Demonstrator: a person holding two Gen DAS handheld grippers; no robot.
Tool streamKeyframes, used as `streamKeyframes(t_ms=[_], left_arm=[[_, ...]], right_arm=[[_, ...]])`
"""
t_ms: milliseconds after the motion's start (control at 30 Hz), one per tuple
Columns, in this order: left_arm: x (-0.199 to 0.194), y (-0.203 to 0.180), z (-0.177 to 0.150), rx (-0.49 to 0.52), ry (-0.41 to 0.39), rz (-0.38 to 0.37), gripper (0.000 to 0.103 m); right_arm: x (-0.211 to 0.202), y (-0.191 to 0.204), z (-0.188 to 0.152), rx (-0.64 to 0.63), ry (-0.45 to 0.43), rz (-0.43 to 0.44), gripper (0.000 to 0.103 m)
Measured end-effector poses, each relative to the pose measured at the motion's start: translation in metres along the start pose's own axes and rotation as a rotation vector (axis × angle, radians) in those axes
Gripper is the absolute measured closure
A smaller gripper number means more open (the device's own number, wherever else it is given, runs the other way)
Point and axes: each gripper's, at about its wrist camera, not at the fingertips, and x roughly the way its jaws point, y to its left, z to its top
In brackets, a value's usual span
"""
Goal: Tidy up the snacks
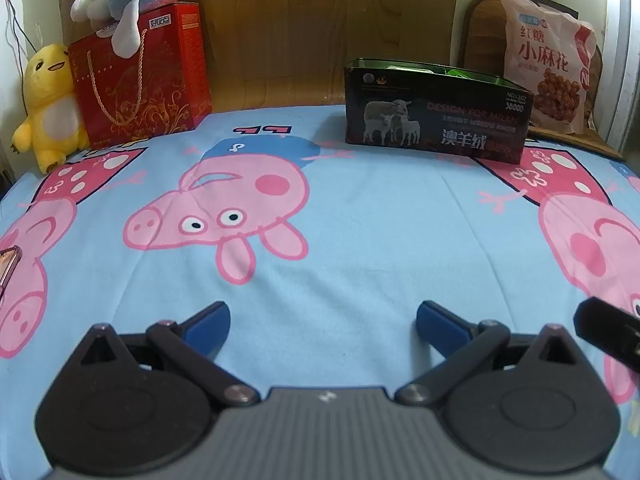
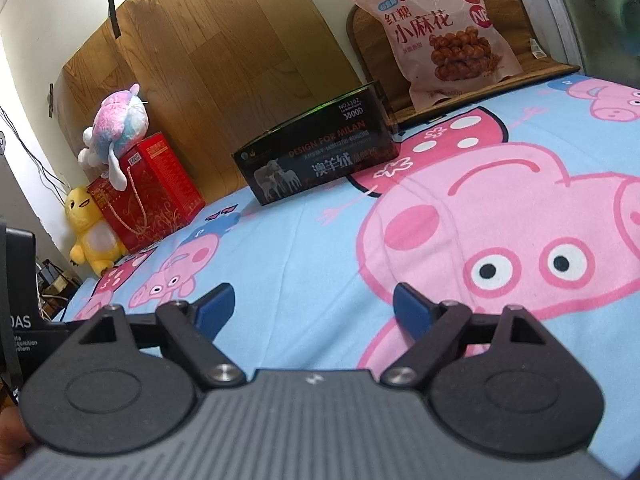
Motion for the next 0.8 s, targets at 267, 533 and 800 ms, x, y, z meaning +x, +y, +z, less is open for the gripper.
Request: streamKeyframes(t_ms=[267, 533, 800], left_arm=[[0.001, 0.000, 0.000, -0.003, -0.005, 0.000, 0.000], [0.003, 0.003, 0.002, 0.002, -0.007, -0.018, 0.000], [0.003, 0.008, -0.003, 0.028, -0.042, -0.064, 0.000]], right_arm=[[0.001, -0.001, 0.001, 0.000, -0.008, -0.006, 0.015], [0.000, 0.001, 0.001, -0.012, -0.009, -0.037, 0.015], [0.004, 0.015, 0.002, -0.030, 0.000, -0.130, 0.015]])
